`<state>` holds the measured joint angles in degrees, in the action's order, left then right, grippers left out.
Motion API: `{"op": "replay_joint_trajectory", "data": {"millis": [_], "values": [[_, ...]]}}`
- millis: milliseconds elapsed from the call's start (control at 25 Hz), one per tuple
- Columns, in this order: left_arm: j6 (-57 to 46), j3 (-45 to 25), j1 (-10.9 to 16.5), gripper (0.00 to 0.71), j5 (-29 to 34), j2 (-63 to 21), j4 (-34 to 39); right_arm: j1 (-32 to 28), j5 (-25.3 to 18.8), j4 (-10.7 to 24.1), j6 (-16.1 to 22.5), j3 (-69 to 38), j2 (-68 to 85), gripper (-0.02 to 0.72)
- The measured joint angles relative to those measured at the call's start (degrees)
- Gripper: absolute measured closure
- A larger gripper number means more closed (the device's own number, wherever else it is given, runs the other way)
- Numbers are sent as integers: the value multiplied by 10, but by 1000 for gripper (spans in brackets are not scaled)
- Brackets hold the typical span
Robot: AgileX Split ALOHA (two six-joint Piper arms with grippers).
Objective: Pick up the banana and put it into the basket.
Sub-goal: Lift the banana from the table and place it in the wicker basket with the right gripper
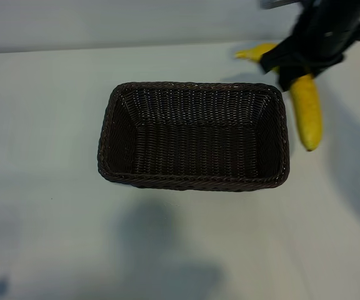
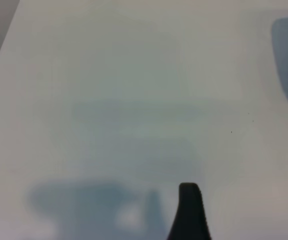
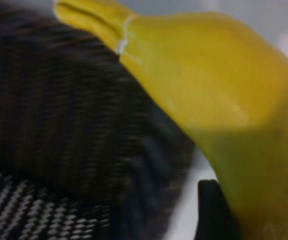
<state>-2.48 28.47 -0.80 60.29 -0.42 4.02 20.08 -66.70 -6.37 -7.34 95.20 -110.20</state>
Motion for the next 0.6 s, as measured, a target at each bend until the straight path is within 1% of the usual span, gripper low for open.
{"op": "replay_joint_trajectory", "data": {"millis": [240, 360, 440, 600], "values": [[-1, 0, 0, 135, 0, 0, 0, 78, 9, 6, -59, 47, -27, 277], [-1, 0, 0, 135, 0, 0, 0, 107, 23, 24, -110, 58, -43, 277], [-1, 0, 0, 135, 0, 0, 0, 125, 37, 33, -163, 58, -47, 277], [-1, 0, 0, 135, 0, 0, 0, 161, 68, 36, -271, 58, -48, 277]]}}
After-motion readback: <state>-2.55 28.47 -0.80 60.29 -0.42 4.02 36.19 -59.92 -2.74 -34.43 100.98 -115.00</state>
